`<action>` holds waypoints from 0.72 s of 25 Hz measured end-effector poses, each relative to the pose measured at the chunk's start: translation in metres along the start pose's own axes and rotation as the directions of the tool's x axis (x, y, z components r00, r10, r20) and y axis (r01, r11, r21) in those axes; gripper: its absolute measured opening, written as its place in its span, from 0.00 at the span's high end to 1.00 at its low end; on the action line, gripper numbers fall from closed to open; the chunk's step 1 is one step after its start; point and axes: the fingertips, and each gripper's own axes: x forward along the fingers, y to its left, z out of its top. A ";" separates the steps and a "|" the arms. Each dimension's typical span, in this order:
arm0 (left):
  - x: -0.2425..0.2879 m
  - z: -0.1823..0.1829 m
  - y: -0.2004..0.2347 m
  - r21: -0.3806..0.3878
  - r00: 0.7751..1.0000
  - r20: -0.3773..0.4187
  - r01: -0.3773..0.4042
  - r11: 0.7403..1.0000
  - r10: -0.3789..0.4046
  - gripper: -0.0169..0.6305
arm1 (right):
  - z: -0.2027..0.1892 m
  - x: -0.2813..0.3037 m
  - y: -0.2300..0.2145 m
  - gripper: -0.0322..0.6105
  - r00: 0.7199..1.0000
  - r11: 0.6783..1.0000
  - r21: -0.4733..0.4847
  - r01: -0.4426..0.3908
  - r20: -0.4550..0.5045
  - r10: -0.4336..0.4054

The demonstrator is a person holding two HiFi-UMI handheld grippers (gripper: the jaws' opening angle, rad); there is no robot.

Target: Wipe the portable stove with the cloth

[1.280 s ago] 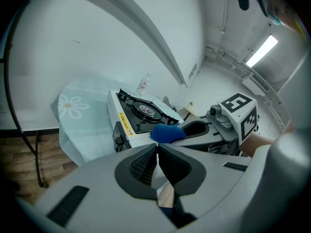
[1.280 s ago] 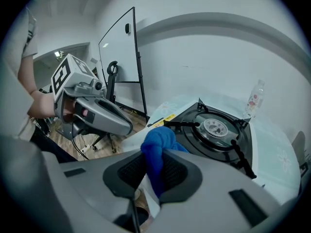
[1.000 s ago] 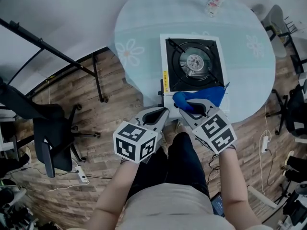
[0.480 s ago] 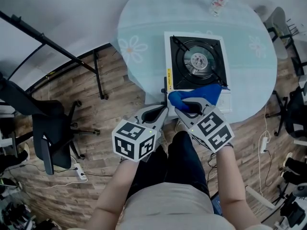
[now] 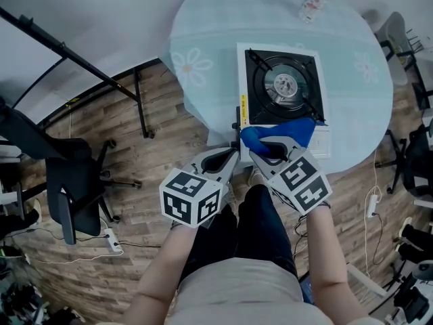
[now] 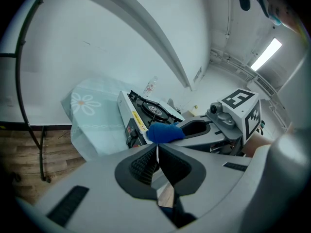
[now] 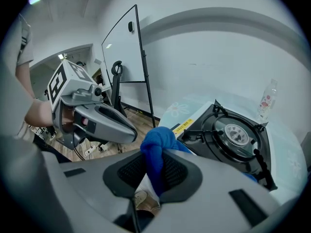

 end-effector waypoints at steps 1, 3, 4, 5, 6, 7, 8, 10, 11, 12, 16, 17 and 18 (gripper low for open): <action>0.000 0.001 0.000 0.000 1.000 0.002 0.002 1.000 -0.002 0.93 | 0.000 0.000 0.000 0.82 1.000 1.000 0.001 0.003 0.001 -0.003; -0.002 0.003 -0.001 0.002 1.000 0.007 0.006 1.000 -0.006 0.93 | 0.001 0.000 0.001 0.82 1.000 1.000 0.000 0.008 0.002 -0.008; -0.002 0.004 -0.002 0.003 1.000 0.009 0.008 1.000 -0.008 0.93 | 0.001 0.000 0.001 0.82 1.000 1.000 -0.004 0.012 0.001 -0.012; -0.003 0.005 -0.002 0.005 1.000 0.011 0.010 1.000 -0.010 0.93 | 0.001 0.000 0.001 0.82 1.000 1.000 -0.011 0.018 -0.003 -0.018; -0.002 0.006 -0.002 0.007 1.000 0.013 0.012 1.000 -0.012 0.93 | 0.001 0.000 0.001 0.82 1.000 0.999 -0.020 0.024 -0.007 -0.024; -0.002 0.007 -0.002 0.008 1.000 0.015 0.013 1.000 -0.013 0.93 | 0.002 0.001 0.002 0.82 0.999 0.999 -0.029 0.029 -0.013 -0.030; -0.002 0.007 -0.003 0.008 1.000 0.017 0.013 1.000 -0.013 0.93 | 0.002 0.001 0.002 0.82 0.999 0.999 -0.038 0.032 -0.018 -0.033; -0.004 0.008 -0.003 0.005 1.000 0.021 0.010 1.000 -0.011 0.93 | 0.004 0.001 0.007 0.82 0.999 0.998 -0.066 0.024 -0.021 -0.025; -0.005 0.008 -0.003 0.003 1.000 0.024 0.009 1.000 -0.009 0.93 | 0.005 0.001 0.011 0.82 1.000 0.996 -0.085 0.010 -0.019 -0.011; -0.006 0.009 -0.003 0.002 1.000 0.027 0.006 1.000 -0.006 0.93 | 0.006 0.001 0.015 0.82 1.000 0.995 -0.101 -0.006 -0.016 0.005; -0.011 0.010 -0.002 -0.004 0.999 0.038 -0.014 1.000 0.014 0.93 | 0.009 0.001 0.022 0.82 1.000 0.993 -0.116 -0.026 -0.002 0.026; -0.012 0.011 -0.002 -0.008 0.999 0.041 -0.018 1.000 0.018 0.93 | 0.011 0.000 0.021 0.82 0.999 0.994 -0.109 -0.031 0.008 0.032; -0.013 0.012 -0.002 -0.010 0.999 0.044 -0.021 1.000 0.021 0.93 | 0.012 -0.002 0.021 0.82 0.999 0.994 -0.100 -0.040 0.021 0.042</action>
